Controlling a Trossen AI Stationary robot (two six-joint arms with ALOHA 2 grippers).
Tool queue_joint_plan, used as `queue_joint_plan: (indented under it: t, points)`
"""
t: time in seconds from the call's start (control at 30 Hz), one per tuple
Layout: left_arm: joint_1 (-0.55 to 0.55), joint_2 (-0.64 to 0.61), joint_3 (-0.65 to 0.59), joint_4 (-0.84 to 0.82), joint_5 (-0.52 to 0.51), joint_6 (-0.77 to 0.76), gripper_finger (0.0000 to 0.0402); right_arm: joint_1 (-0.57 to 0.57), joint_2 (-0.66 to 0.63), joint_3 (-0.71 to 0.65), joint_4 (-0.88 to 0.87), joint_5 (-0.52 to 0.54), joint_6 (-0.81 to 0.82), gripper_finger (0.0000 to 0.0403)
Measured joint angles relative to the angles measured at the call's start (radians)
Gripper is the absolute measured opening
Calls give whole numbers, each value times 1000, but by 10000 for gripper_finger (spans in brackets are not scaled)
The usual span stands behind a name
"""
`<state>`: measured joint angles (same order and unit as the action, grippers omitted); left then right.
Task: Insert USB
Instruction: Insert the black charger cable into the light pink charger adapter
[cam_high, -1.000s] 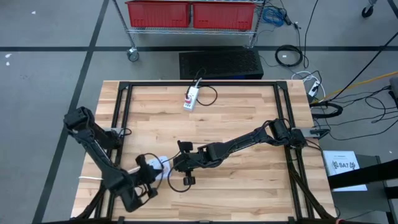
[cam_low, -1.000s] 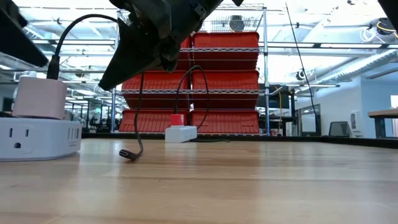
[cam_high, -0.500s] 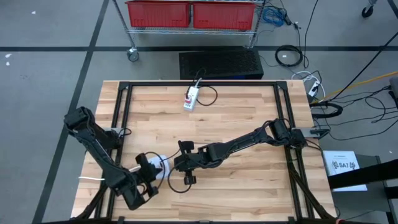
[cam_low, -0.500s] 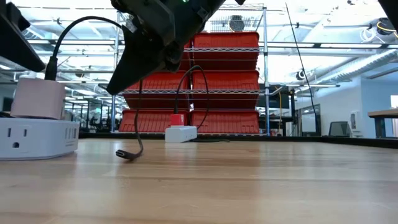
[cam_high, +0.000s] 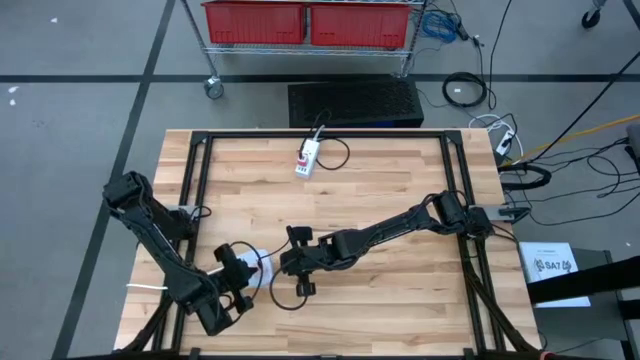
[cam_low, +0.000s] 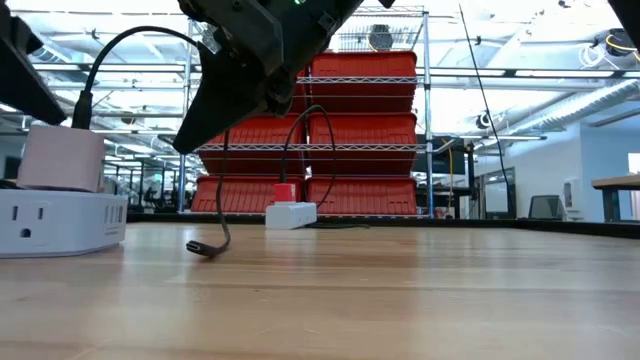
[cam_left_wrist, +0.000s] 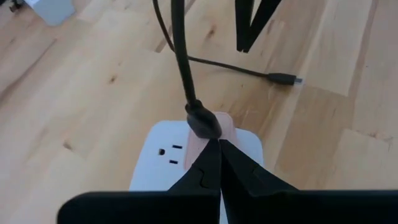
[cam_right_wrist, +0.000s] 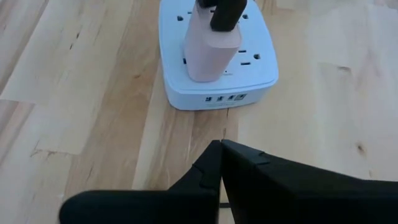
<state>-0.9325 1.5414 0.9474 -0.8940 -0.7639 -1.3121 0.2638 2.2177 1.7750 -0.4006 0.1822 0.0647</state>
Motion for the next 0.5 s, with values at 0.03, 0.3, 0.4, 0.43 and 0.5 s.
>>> queue_joint_plan:
  t: [0.03,0.3,0.4,0.43,0.5]
  points:
    - [0,0,-7,4,2,-6,2,0,0,0,0,0,0,0]
    - [0,34,-17,15,4,-43,2,0,0,0,-3,0,-1,0]
    - [0,51,-16,16,-2,-43,2,0,0,0,-3,0,-2,0]
    - [0,57,-16,16,-5,-43,2,0,0,0,-2,0,-1,0]
    - [0,67,-16,18,-10,-43,2,0,0,0,-2,-1,0,0]
